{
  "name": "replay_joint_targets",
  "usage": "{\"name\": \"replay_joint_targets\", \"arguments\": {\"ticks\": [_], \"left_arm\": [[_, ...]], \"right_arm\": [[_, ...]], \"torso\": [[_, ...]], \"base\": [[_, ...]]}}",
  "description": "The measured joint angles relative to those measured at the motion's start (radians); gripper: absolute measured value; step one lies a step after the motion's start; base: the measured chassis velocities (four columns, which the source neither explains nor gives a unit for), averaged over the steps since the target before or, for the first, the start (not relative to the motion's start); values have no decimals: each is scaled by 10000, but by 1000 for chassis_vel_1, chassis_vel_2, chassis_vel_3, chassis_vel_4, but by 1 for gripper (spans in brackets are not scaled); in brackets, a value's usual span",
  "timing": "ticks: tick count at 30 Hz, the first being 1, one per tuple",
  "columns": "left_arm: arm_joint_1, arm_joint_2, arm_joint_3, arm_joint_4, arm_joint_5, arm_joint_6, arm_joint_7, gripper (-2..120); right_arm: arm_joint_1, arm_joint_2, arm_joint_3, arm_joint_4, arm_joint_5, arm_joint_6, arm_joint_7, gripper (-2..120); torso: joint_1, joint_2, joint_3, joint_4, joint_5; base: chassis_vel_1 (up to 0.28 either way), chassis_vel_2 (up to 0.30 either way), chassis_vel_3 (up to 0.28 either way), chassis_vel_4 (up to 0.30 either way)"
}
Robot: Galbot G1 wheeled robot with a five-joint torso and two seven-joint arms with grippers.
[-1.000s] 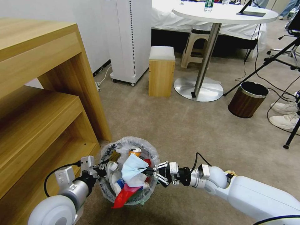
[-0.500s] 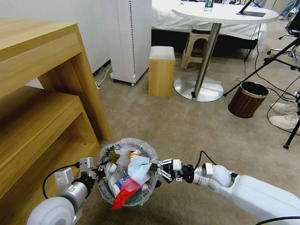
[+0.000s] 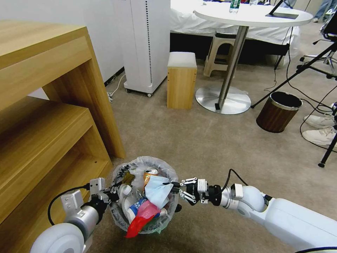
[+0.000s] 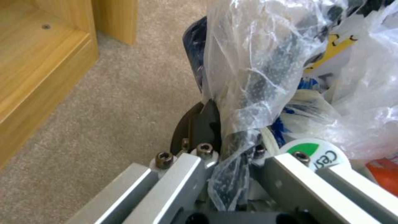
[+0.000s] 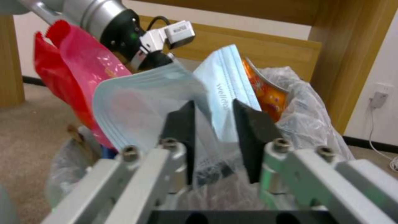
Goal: Pick up the trash bin and place the garbage on the floor into it.
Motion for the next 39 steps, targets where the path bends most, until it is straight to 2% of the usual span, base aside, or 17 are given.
{"name": "replay_joint_targets", "arguments": {"ticks": [1,3,4,6,7,10,11,18,27,32,39], "left_arm": [[0,0,0,0,0,0,0,0],[-21,68,-49,76,-99,-3,-39,0],[-21,68,-49,76,-99,-3,-39,0],[-87,121,-51,153,-209,-6,-84,0],[-87,121,-51,153,-209,-6,-84,0],[-217,204,-6,271,-356,-8,-182,0],[-217,204,-6,271,-356,-8,-182,0],[-252,189,165,315,-356,-11,-222,0],[52,201,165,94,-204,-11,-161,0],[293,254,147,-112,-35,-8,-68,0],[300,310,188,-235,-39,-3,-52,0]], "right_arm": [[0,0,0,0,0,0,0,30],[-69,-85,67,127,-26,-9,17,39],[-69,-85,67,127,-26,-9,17,39],[-147,-158,138,192,-57,-8,10,48],[-147,-158,138,192,-57,-8,10,48],[-413,-344,436,349,-63,14,-76,66],[-413,-344,436,349,-63,14,-76,66],[-862,-455,911,258,-73,138,-156,93],[-1005,-274,1216,92,-54,214,-130,92],[-913,-108,1478,37,127,145,119,85],[-561,-110,1313,-15,187,-62,498,83]], "torso": [[0,0,0,0,0],[0,0,0,0,1],[0,0,0,0,1],[0,0,0,0,-1],[0,0,0,0,-1],[0,0,0,0,1],[0,0,0,0,1],[0,0,0,-1,0],[0,0,0,0,0],[0,0,0,1,1],[0,0,0,1,-1]], "base": [[0,0,0,0],[0,0,0,0],[0,0,0,0],[0,0,0,0],[0,0,0,0],[0,0,0,0],[0,0,0,0],[0,0,0,0],[0,0,0,0],[0,0,0,0],[0,0,0,0]]}}
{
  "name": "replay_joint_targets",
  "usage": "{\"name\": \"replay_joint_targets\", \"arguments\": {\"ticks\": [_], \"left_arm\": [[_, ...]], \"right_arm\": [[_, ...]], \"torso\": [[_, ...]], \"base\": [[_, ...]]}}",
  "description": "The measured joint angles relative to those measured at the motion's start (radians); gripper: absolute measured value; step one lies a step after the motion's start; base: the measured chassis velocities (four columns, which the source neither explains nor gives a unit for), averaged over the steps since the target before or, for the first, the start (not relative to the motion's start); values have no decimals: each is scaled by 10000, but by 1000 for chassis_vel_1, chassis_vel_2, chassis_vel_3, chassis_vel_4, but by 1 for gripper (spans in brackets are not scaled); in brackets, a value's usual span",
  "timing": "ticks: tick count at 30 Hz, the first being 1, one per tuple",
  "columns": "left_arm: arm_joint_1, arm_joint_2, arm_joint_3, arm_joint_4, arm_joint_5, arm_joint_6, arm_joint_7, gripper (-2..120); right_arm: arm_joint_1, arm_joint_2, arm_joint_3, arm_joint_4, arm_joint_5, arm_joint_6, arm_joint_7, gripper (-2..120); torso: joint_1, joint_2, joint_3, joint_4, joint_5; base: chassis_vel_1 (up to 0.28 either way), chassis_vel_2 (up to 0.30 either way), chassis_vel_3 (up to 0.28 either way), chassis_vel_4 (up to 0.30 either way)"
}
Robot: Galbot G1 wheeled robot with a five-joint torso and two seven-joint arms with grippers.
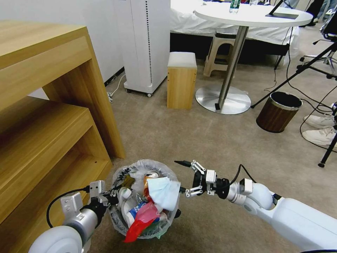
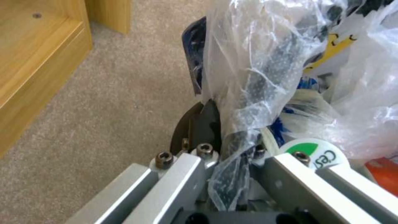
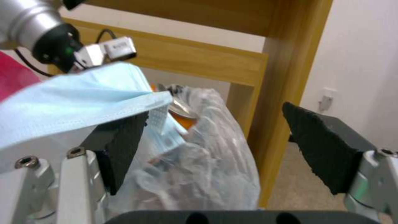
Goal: Pick up the trash bin and place the garbage on the floor into it.
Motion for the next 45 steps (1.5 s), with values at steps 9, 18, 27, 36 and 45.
{"name": "replay_joint_targets", "arguments": {"ticks": [9,18,27,36,45], "left_arm": [[-145,204,-114,-91,-330,-1,-58,0],[-208,299,-14,-203,-397,20,-67,0],[-647,667,-113,132,-971,12,-194,0],[-835,717,-34,441,-1061,-23,-197,0],[-909,797,-63,685,-1130,-52,-171,0]], "right_arm": [[85,-32,-138,-16,-70,-169,139,82],[74,53,-123,-101,-85,-180,215,77],[36,16,-74,-64,-64,-205,211,72],[-108,56,13,-8,-74,-208,232,71],[-236,78,253,-57,-52,-180,218,69]], "torso": [[0,0,0,-2,0],[0,0,0,-2,1],[0,0,0,-2,0],[0,0,0,-1,0],[0,0,0,0,1]], "base": [[0,0,0,0],[0,0,0,0],[0,0,0,0],[0,0,0,0],[0,0,0,0]]}}
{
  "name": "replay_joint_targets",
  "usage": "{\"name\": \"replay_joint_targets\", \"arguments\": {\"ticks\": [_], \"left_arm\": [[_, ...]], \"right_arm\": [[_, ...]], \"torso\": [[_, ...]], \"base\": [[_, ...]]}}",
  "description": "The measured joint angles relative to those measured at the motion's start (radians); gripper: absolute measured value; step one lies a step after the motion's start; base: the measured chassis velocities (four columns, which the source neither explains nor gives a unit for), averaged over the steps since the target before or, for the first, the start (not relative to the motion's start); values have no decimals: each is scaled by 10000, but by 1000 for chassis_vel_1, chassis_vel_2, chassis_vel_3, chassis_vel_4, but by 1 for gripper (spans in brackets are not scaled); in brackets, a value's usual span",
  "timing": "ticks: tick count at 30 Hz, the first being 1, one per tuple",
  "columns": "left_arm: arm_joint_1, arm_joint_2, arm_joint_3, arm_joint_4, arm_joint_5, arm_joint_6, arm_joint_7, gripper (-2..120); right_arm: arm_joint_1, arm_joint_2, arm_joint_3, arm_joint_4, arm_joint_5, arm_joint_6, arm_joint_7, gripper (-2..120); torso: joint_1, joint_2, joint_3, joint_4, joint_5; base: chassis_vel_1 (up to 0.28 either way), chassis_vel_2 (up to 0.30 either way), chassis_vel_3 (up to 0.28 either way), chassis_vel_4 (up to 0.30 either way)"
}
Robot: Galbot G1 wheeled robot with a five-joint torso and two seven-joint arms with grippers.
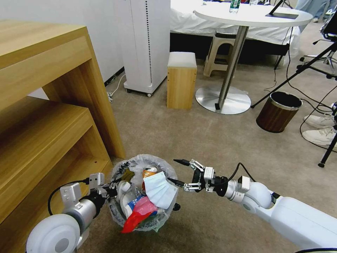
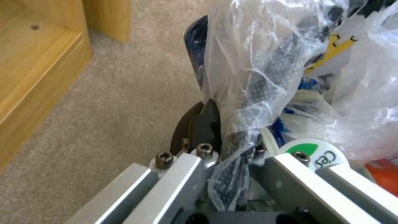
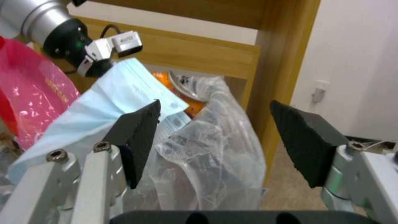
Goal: Pick up the trash bin and place the garbage on the floor into it.
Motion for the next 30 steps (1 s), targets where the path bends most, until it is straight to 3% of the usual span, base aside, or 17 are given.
{"name": "replay_joint_targets", "arguments": {"ticks": [7,14,17,18,20,23,28,30], "left_arm": [[-119,56,-14,305,-26,-5,18,0],[-133,58,5,415,-46,-5,14,0],[-142,21,-9,434,-21,-4,13,0],[-142,21,-9,434,-21,-4,13,0],[-176,-56,-6,446,6,-4,21,0],[-143,-171,-18,434,93,-5,53,0],[67,-442,-160,260,329,-15,120,0],[88,-476,-177,249,362,-24,125,0]], "right_arm": [[-762,-214,991,249,358,45,-16,68],[-1800,-613,2953,559,1163,-28,-44,68],[-2759,-935,4377,639,1253,-99,52,68],[-2759,-935,4377,639,1253,-99,52,68],[-3791,-1127,5440,704,1234,-126,590,68],[-4447,-1155,5881,665,1172,-107,1336,68],[-4974,-1049,6030,533,814,-698,3229,72],[-5064,-1037,6038,560,830,-923,3535,71]], "torso": [[0,0,0,-2,0],[0,0,-1,-1,-1],[0,0,-1,1,0],[0,0,-1,1,0],[0,0,-1,-3,3],[0,0,-1,-8,2],[0,0,-1,1,2],[0,0,-1,1,3]], "base": [[0,0,0,0],[0,0,0,0],[0,0,0,0],[0,0,0,0],[0,0,0,0],[0,0,0,0],[0,0,0,0],[0,0,0,0]]}}
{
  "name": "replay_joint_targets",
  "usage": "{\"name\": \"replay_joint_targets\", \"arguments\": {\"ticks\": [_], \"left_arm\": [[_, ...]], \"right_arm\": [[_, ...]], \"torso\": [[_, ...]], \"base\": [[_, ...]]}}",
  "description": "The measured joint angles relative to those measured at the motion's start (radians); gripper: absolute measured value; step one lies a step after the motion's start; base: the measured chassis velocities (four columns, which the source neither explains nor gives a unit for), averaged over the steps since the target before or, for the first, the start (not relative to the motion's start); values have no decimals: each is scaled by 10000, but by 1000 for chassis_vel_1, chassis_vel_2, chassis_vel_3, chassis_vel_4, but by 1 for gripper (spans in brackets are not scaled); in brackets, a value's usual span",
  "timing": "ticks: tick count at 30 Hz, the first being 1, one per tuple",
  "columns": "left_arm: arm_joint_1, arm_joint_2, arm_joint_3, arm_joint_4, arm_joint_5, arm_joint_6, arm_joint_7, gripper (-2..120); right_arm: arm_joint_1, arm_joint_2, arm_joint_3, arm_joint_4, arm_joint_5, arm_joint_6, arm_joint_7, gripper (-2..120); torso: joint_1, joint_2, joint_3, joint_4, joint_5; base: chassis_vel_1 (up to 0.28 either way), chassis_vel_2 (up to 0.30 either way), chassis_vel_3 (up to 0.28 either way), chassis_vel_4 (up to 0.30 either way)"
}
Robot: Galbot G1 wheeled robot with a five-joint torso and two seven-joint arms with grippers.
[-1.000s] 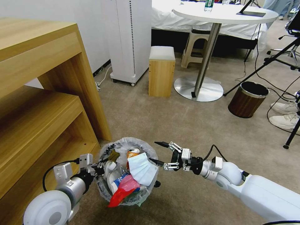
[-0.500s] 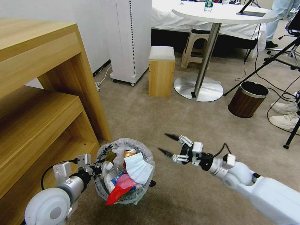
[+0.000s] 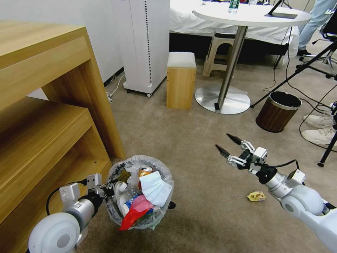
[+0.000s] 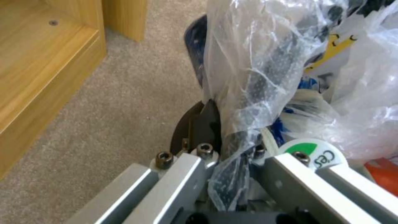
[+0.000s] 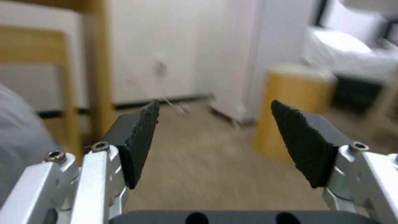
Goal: Pick up the trash bin and place the garbage on the floor into it.
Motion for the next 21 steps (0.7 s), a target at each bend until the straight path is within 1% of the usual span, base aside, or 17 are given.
{"name": "replay_joint_targets", "arguments": {"ticks": [2,3,4,6,7,8,9,10,12,14,17,21], "left_arm": [[35,-136,-29,-37,87,-15,21,0],[35,-136,-29,-37,87,-15,21,0],[63,-168,-48,-77,101,-18,41,0],[74,-169,-73,-88,108,-37,67,0],[70,-156,-76,-89,108,-48,76,0],[70,-156,-76,-89,108,-48,76,0],[54,-151,-73,-88,101,-52,84,0],[23,-140,-38,-72,100,-60,105,0],[6,-139,-21,-55,100,-63,113,0],[-109,-160,67,30,93,-64,125,0],[-145,-167,84,45,88,-70,128,0],[-152,-169,92,55,79,-72,131,0]], "right_arm": [[-212,60,22,37,83,-786,1100,80],[-212,60,22,37,83,-786,1100,80],[-289,62,22,64,271,-1080,1485,83],[-433,67,-60,63,698,-1431,2032,84],[-505,99,-124,70,912,-1551,2359,89],[-505,99,-124,70,912,-1551,2359,89],[-590,125,-152,110,1112,-1680,2561,91],[-740,162,-176,203,1367,-1830,2867,89],[-809,185,-180,241,1472,-1901,2974,87],[-1103,370,-244,298,1730,-2128,3391,89],[-1171,424,-269,299,1763,-2154,3493,92],[-1185,441,-282,299,1767,-2155,3508,92]], "torso": [[0,0,0,-3,-3],[0,0,0,-3,-3],[0,0,0,-1,-2],[0,0,0,-1,-3],[0,0,0,-2,-2],[0,0,0,-2,-2],[0,0,0,-1,-1],[0,0,0,-2,-2],[0,1,-1,-2,-2],[0,0,0,-4,-3],[0,0,-1,-5,2],[0,0,0,-2,-4]], "base": [[0,0,0,0],[0,0,0,0],[0,0,0,0],[0,0,0,0],[0,0,0,0],[0,0,0,0],[0,0,0,0],[0,0,0,0],[0,0,0,0],[0,0,0,0],[0,0,0,0],[0,0,0,0]]}}
